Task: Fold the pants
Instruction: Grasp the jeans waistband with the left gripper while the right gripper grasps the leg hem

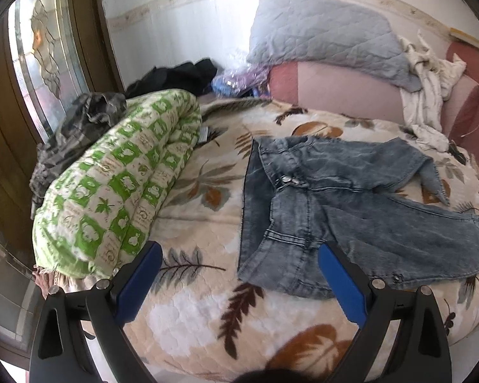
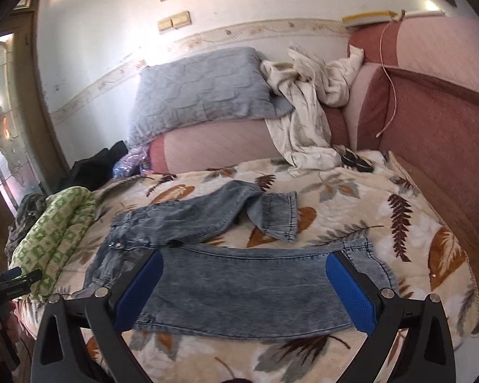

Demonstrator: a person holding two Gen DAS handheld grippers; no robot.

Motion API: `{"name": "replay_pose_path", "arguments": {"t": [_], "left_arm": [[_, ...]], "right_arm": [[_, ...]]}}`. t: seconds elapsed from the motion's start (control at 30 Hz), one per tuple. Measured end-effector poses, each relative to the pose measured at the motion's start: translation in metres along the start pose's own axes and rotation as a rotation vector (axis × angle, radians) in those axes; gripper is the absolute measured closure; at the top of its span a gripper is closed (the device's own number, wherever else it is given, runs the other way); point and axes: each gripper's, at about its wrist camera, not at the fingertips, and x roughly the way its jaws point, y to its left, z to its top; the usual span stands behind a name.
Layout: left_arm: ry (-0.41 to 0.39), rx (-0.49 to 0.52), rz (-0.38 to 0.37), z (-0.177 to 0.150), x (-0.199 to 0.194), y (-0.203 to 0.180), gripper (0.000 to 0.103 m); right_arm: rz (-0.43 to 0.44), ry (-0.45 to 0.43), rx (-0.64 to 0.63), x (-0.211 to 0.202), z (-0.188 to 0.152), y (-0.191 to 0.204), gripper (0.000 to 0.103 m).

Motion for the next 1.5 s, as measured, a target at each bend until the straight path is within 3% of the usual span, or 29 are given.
{"name": "replay_pose_path", "arguments": {"t": [0.17, 0.53, 0.73, 0.87, 1.0, 1.07, 1.13, 1.23, 1.33, 1.5], "left_arm": [[0.070, -0.002, 0.008, 0.034, 0.047, 0.015, 0.005], [0.263, -0.073, 0.001, 0.121, 0.182, 0.029, 0.005], [0.331, -0.170, -0.040, 0.168, 0.253, 0.012, 0.005], [0.360, -0.183, -0.006, 0.185, 0.292, -0.006, 0.006], [0.394, -0.191, -0.024, 0.193, 0.329, -0.025, 0.025], [0.416, -0.194, -0.049, 0.192, 0.342, -0.033, 0.050], [0.435, -0.199, -0.091, 0.190, 0.352, -0.042, 0.064], [0.419, -0.170, -0.070, 0.187, 0.358, -0.053, 0.065], [0.381, -0.178, -0.100, 0.187, 0.355, -0.055, 0.084], [0.365, -0.120, -0.085, 0.187, 0.349, -0.067, 0.088]], "right_arm": [[-0.005, 0.064, 0.015, 0.042, 0.028, -0.025, 0.000], [0.047, 0.264, 0.248, 0.183, 0.064, -0.093, 0.000], [0.052, 0.319, 0.322, 0.245, 0.075, -0.122, 0.000], [0.076, 0.327, 0.361, 0.277, 0.085, -0.138, 0.000], [0.119, 0.343, 0.400, 0.308, 0.097, -0.150, 0.000], [0.121, 0.355, 0.416, 0.327, 0.102, -0.155, 0.000], [0.129, 0.366, 0.425, 0.345, 0.106, -0.159, 0.000], [0.117, 0.390, 0.414, 0.370, 0.108, -0.161, 0.001], [0.117, 0.412, 0.427, 0.394, 0.106, -0.163, 0.006], [0.122, 0.446, 0.372, 0.418, 0.099, -0.146, 0.009]]}}
